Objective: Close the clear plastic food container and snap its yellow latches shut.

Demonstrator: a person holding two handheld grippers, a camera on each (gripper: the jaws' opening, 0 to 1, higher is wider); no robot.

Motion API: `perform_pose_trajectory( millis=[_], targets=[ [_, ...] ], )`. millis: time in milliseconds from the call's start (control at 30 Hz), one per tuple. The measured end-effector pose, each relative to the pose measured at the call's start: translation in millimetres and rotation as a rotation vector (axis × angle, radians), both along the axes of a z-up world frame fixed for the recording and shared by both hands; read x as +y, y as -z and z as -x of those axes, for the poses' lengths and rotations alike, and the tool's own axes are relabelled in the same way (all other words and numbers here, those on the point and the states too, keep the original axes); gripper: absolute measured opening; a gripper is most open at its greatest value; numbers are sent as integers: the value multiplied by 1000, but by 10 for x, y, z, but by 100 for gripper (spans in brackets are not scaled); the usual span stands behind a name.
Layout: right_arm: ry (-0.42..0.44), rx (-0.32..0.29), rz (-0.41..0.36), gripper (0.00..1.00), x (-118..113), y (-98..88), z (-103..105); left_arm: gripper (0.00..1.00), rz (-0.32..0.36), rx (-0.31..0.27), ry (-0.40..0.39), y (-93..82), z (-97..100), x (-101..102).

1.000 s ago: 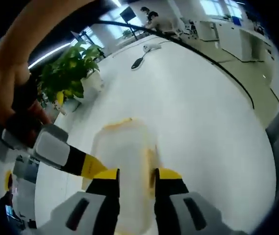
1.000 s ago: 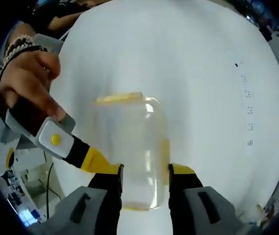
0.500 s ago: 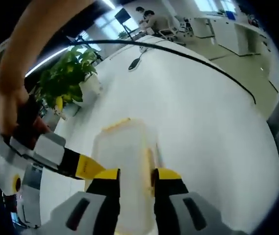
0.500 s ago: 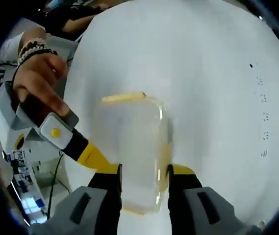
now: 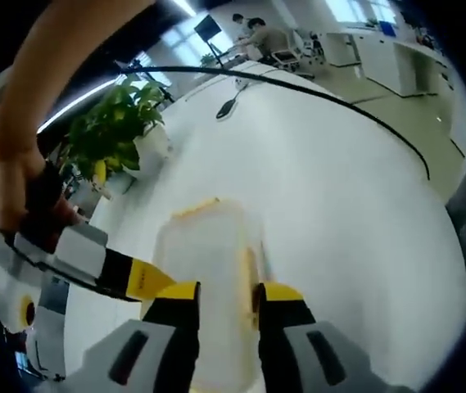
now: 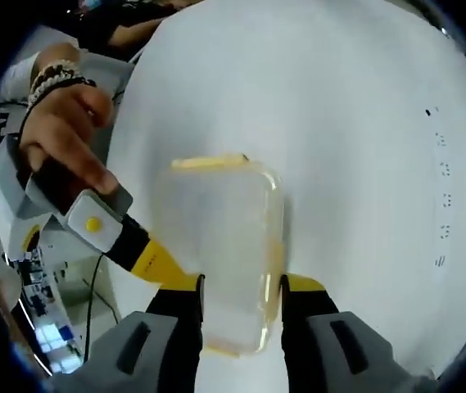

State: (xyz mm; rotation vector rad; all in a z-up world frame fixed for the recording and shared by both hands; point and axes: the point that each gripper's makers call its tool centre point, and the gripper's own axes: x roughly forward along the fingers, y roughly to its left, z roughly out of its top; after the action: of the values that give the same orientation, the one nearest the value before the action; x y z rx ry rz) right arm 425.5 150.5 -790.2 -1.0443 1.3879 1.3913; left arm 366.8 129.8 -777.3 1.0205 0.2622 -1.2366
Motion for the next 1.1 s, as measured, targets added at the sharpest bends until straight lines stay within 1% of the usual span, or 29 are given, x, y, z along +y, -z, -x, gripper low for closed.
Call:
perform_pose_trajectory(
  millis=[33,67,133,167,200,267,300,333,400,433,467,500,533,567,600,633,667,700,733,767,800,833,867,900,933,967,1033,1067,1100],
  targets=[
    [-2,-17,0,33,-2,-7,-24,21,20,30,-21,-6,7,-3],
    [3,-30,1,34,-13,-10,-67,20,76,111,-88,-28,0,-17],
    [31,-61,-4,34,0,-20,-78,20,141,187,-118,-61,-16,-19],
    [42,-70,-12,34,9,-21,-82,20,157,203,-121,-68,-18,-17],
    [87,-94,-22,34,15,-47,-68,20,173,216,-130,-73,-18,-4],
    [128,-122,-47,33,16,-67,-45,20,194,226,-163,-77,-20,30],
    [162,-144,-66,33,17,-81,-38,20,218,221,-192,-84,-18,48],
    [176,-163,-88,33,16,-93,-24,19,229,218,-206,-87,-8,62],
    [200,-233,-146,35,12,-130,-23,18,243,213,-233,-107,19,109],
    [219,-309,-179,37,-23,-168,-76,19,288,198,-250,-174,4,124],
    [233,-333,-193,37,-64,-203,-67,19,326,189,-258,-233,-5,137],
    [273,-346,-229,37,-110,-255,-22,19,377,167,-243,-337,-8,152],
    [316,-362,-269,38,-123,-297,-4,20,412,160,-241,-404,-9,169],
    [350,-385,-317,41,-130,-341,-4,21,441,161,-253,-458,-16,198],
    [395,-422,-384,44,-165,-407,10,22,487,186,-282,-530,-24,245],
    [420,-447,-415,48,-218,-438,25,23,514,207,-313,-560,-41,288],
    [451,-468,-440,51,-302,-454,77,25,536,215,-346,-584,-74,339],
    [473,-478,-455,53,-367,-457,117,28,562,221,-376,-609,-109,385],
    [481,-488,-467,53,-421,-450,157,36,594,229,-397,-632,-144,442],
    [495,-506,-479,54,-464,-438,199,43,608,223,-417,-631,-184,491],
    [511,-519,-509,56,-528,-412,254,49,608,207,-472,-596,-258,591],
    [534,-533,-527,59,-569,-393,285,55,596,197,-499,-553,-296,648],
    [560,-559,-572,62,-620,-363,313,57,559,200,-541,-449,-327,725],
    [599,-570,-600,65,-657,-339,323,58,529,208,-555,-378,-327,762],
    [656,-573,-633,66,-692,-313,329,58,512,217,-557,-318,-320,775],
    [734,-564,-671,68,-728,-257,346,58,495,239,-565,-235,-311,787],
    [788,-572,-661,69,-829,-146,393,61,467,270,-604,-109,-309,836],
    [788,-576,-653,71,-854,-106,412,65,464,281,-620,-73,-319,849],
    [795,-569,-662,73,-841,-55,440,68,475,327,-605,-26,-297,801]
  ],
)
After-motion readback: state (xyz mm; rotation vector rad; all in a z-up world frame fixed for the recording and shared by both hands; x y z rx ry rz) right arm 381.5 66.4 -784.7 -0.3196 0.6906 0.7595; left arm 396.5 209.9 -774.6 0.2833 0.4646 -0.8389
